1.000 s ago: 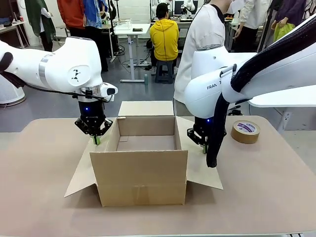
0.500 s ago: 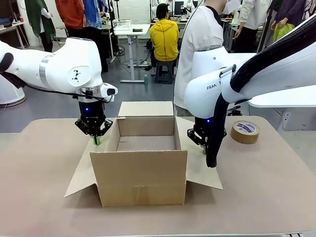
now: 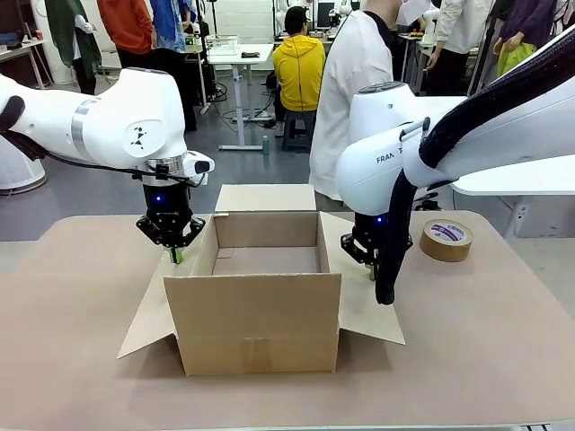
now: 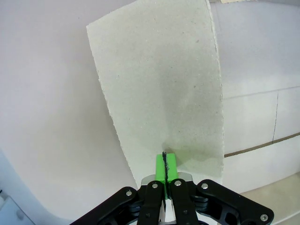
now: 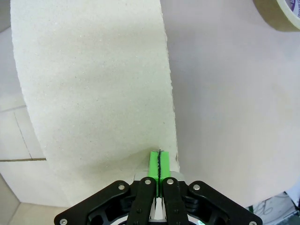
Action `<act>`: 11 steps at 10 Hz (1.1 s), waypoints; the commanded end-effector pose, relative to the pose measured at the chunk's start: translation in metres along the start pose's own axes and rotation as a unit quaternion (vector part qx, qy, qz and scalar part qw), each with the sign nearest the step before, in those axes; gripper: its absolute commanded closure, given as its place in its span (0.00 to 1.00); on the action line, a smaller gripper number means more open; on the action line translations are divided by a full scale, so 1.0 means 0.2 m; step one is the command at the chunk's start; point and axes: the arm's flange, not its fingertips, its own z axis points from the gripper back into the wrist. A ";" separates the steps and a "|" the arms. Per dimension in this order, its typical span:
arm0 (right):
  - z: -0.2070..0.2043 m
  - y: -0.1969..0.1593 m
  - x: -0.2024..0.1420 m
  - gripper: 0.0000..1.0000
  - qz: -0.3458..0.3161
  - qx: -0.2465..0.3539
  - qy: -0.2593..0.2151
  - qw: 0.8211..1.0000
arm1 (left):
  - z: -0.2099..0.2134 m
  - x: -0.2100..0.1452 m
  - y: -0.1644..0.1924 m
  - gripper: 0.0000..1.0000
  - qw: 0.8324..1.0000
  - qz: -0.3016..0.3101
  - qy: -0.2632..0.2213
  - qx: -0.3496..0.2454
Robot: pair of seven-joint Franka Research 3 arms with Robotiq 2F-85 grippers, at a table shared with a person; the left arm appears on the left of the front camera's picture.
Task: Wrap the clocks to prevent damage.
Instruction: Once the human has placed the objects inside and stepped back, release both hands from the side flaps of the Package Box.
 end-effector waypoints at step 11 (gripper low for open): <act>-0.02 0.01 0.00 0.99 -0.001 -0.006 -0.001 1.000 | -0.01 0.00 0.00 1.00 1.000 0.001 0.000 0.005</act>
